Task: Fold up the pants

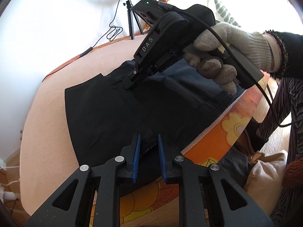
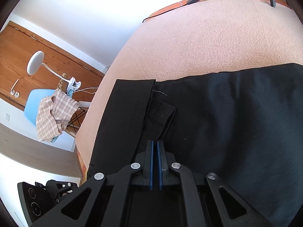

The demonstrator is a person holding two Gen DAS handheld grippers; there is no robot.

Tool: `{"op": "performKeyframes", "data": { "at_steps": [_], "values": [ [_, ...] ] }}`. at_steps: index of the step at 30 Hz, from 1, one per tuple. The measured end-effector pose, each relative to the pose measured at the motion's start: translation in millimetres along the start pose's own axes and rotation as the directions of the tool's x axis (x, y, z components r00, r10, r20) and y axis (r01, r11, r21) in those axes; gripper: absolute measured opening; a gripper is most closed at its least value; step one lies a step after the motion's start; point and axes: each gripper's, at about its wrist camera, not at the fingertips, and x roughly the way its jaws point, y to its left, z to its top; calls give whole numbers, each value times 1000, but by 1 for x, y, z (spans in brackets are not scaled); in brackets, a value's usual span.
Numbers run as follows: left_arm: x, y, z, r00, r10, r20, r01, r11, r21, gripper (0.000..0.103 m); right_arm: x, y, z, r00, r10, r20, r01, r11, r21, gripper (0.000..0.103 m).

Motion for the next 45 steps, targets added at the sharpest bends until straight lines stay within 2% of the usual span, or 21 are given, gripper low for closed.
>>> {"op": "performKeyframes", "data": {
  "at_steps": [2, 3, 4, 7, 9, 14, 16, 17, 18, 20, 24, 26, 27, 29, 32, 34, 37, 45],
  "values": [
    [-7, 6, 0, 999, -45, 26, 47, 997, -58, 16, 0, -1, 0, 1000, 8, -4, -8, 1000, 3, 5],
    [-11, 7, -1, 998, -60, 36, 62, 995, -76, 16, 0, -2, 1, 1000, 19, -6, -19, 1000, 10, 13],
    [-14, 7, -3, 996, -73, 42, 76, 994, -84, 16, -2, -4, 2, 999, 43, -4, -43, 999, 21, 27],
    [-14, 2, -9, 995, -99, 24, 100, 992, -75, 16, -10, -7, 2, 997, 71, 29, -72, 997, 41, 43],
    [-10, -3, -14, 997, -73, -5, 72, 996, -50, 16, -12, -8, 1, 996, 79, 41, -81, 995, 49, 47],
    [-7, -6, -16, 998, -53, -19, 52, 997, -49, 20, -7, 4, -4, 998, 60, 14, -60, 998, 13, 41],
    [-8, -8, -16, 998, -61, -22, 60, 998, -32, 26, -7, 11, -9, 997, 76, -8, -76, 997, 0, 42],
    [-7, -10, -17, 997, -68, -26, 67, 997, -29, 32, -7, 13, -14, 996, 91, -19, -91, 996, 6, 42],
    [-7, -12, -17, 997, -76, -28, 75, 997, -25, 42, -8, 15, -19, 994, 109, -32, -109, 994, 14, 42],
    [-5, -19, -16, 996, -80, -34, 80, 997, -6, 54, -6, 20, -28, 990, 127, -66, -126, 992, 18, 42],
    [2, -31, -13, 998, -10, -63, 14, 998, 59, 56, 2, 25, -42, 981, 154, -117, -150, 988, 42, 43],
    [5, -27, -11, 997, -8, -72, 11, 999, 41, 53, 4, 27, -44, 982, 151, -114, -147, 988, 40, 43],
    [6, -23, -11, 997, 4, -72, -2, 999, 35, 42, 4, 26, -45, 982, 155, -112, -150, 988, 46, 43],
    [4, -15, -11, 998, -22, -66, 22, 1000, 0, 40, 3, 24, -46, 980, 163, -115, -156, 986, 66, 44],
    [-2, -2, -11, 996, -81, -33, 79, 994, -70, 27, -2, 21, -47, 981, 162, -109, -153, 985, 83, 52],
    [-6, 8, -12, 993, -120, -6, 118, 985, -124, 13, -6, 19, -48, 981, 167, -104, -157, 983, 96, 62],
    [-9, 15, -14, 994, -109, 6, 109, 983, -147, 13, -4, 20, -49, 976, 186, -110, -172, 978, 121, 68],
    [-15, 26, -17, 991, -124, 43, 130, 968, -213, 11, 18, 38, -49, 973, 201, -112, -186, 974, 132, 67]
  ]
}}
